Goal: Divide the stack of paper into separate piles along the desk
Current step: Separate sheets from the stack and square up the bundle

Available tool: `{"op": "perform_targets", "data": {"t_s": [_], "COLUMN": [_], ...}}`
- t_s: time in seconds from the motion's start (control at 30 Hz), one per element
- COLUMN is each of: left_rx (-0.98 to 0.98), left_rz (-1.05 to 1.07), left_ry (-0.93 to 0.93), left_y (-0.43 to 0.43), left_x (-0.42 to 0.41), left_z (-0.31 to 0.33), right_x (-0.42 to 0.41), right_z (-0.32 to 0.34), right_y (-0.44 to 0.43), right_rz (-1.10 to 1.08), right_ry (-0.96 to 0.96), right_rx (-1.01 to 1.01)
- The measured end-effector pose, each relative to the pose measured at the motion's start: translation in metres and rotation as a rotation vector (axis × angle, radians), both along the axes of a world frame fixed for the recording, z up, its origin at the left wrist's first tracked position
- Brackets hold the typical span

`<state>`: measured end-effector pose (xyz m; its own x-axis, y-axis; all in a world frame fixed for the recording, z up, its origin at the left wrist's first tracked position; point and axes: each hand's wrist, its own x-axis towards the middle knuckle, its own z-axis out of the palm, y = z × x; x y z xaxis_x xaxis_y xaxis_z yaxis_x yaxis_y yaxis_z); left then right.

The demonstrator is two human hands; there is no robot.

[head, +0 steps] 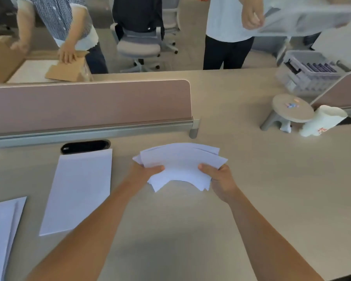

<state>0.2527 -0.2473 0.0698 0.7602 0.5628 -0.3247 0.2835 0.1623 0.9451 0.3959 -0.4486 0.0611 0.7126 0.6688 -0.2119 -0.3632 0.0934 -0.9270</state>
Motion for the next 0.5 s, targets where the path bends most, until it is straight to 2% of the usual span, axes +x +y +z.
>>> {"op": "perform_targets", "data": {"t_s": [0.23, 0.37, 0.5], "left_rx": [-0.025, 0.022, -0.01], "left_rz": [0.136, 0.073, 0.021], "left_ry": [-0.122, -0.166, -0.124], "left_y": [-0.008, 0.007, 0.02], "left_x": [0.024, 0.019, 0.016], "left_z": [0.013, 0.015, 0.008], "right_x": [0.017, 0.034, 0.046], "right_z": [-0.001, 0.004, 0.0], "right_y": [0.016, 0.016, 0.015], "right_rz": [-0.061, 0.003, 0.046], "right_ry": [-0.03, -0.135, -0.09], "right_rx": [-0.039, -0.059, -0.104]}}
